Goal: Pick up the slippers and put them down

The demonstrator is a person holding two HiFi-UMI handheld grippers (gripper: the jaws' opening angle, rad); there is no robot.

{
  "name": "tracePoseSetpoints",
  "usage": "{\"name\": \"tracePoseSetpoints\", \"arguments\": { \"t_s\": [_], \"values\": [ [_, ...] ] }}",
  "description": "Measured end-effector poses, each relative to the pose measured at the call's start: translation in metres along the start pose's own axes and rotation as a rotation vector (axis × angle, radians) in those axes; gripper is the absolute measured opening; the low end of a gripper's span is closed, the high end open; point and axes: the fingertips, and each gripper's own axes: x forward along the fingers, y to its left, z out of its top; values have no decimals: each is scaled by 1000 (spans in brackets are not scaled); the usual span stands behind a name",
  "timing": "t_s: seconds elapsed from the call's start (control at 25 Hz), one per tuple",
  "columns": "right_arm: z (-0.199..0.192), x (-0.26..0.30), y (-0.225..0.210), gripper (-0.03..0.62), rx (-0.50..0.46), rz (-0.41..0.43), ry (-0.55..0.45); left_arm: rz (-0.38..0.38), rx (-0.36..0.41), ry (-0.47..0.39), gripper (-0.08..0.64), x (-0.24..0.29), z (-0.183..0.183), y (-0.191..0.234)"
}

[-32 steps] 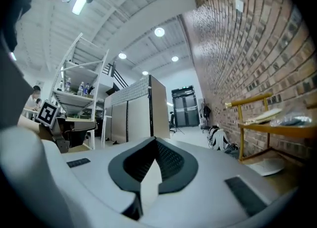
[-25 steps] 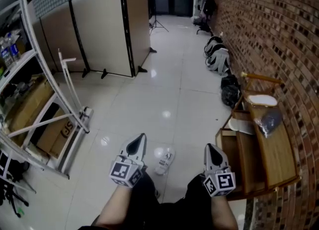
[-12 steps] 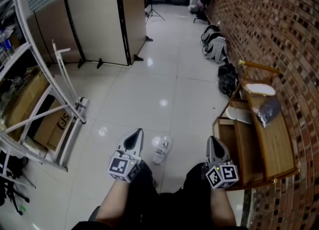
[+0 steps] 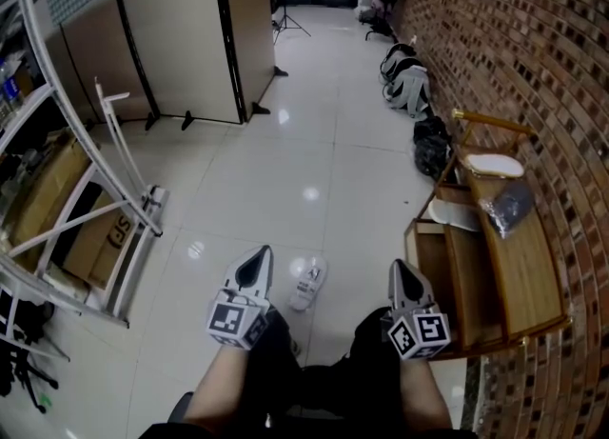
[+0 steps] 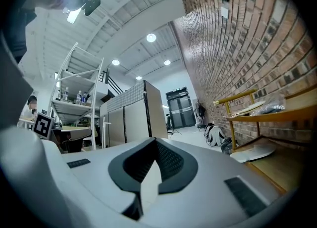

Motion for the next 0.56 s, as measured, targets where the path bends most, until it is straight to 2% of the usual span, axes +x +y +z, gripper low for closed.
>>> {"name": "tracePoseSetpoints", "arguments": {
  "t_s": [0.32, 0.56],
  "values": [
    [-2, 2, 10, 6, -14, 25, 12, 11, -16, 3, 3, -4, 2, 3],
    [1, 6, 12, 6, -32, 22, 10, 16, 11, 7, 3, -4, 4, 6]
  ]
}}
